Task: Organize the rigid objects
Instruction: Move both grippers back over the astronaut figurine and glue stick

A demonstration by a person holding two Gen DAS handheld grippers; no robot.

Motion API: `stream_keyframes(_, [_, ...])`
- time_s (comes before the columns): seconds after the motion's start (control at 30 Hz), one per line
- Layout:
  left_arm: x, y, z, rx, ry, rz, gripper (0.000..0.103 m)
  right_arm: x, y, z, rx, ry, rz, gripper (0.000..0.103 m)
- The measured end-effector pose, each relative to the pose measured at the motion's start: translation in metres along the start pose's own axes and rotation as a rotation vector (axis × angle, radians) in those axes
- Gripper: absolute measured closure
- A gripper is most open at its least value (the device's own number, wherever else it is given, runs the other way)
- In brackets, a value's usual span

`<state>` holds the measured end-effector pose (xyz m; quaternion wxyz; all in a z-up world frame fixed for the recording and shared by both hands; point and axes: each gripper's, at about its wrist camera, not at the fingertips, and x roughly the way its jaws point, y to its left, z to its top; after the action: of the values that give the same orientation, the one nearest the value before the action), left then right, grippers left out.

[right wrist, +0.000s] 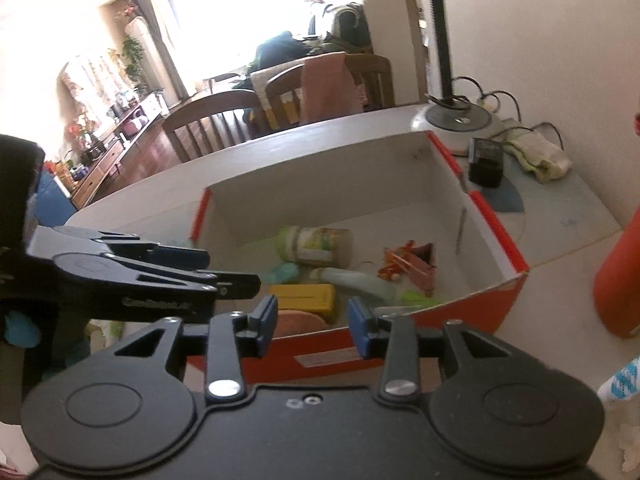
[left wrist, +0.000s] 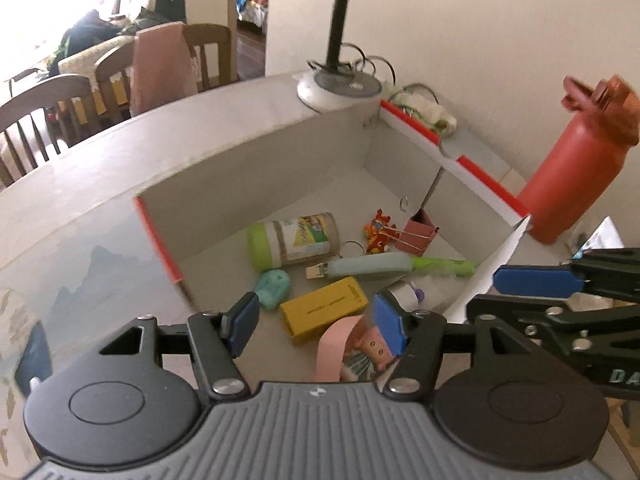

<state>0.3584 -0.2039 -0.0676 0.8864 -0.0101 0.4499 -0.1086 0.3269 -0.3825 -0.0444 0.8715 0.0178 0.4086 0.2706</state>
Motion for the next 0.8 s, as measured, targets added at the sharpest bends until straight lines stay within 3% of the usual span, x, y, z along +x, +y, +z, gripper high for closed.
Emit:
stream_keyframes(0.2, [-0.045,0.027,-0.019,-0.058,-0.062,0.007,0.041,-0.002,0.04,-0.002,-0.061,-0.008,0.045,0.048])
stream_keyframes(0.4, [-0.082,0.065,-0.043,-0.108,-0.1,0.041,0.033,0.002,0.08,-0.004,-0.098,-0.001,0.097,0.037])
stream_keyframes(0.63, [-0.112,0.108,-0.074,-0.15,-0.113,0.089,0.025,0.009,0.125,-0.007,-0.136,0.002,0.141,0.016])
stream_keyframes(0.8, [-0.124,0.143,-0.096,-0.195,-0.103,0.123,0.021,0.02,0.154,-0.009,-0.149,0.017,0.16,0.008])
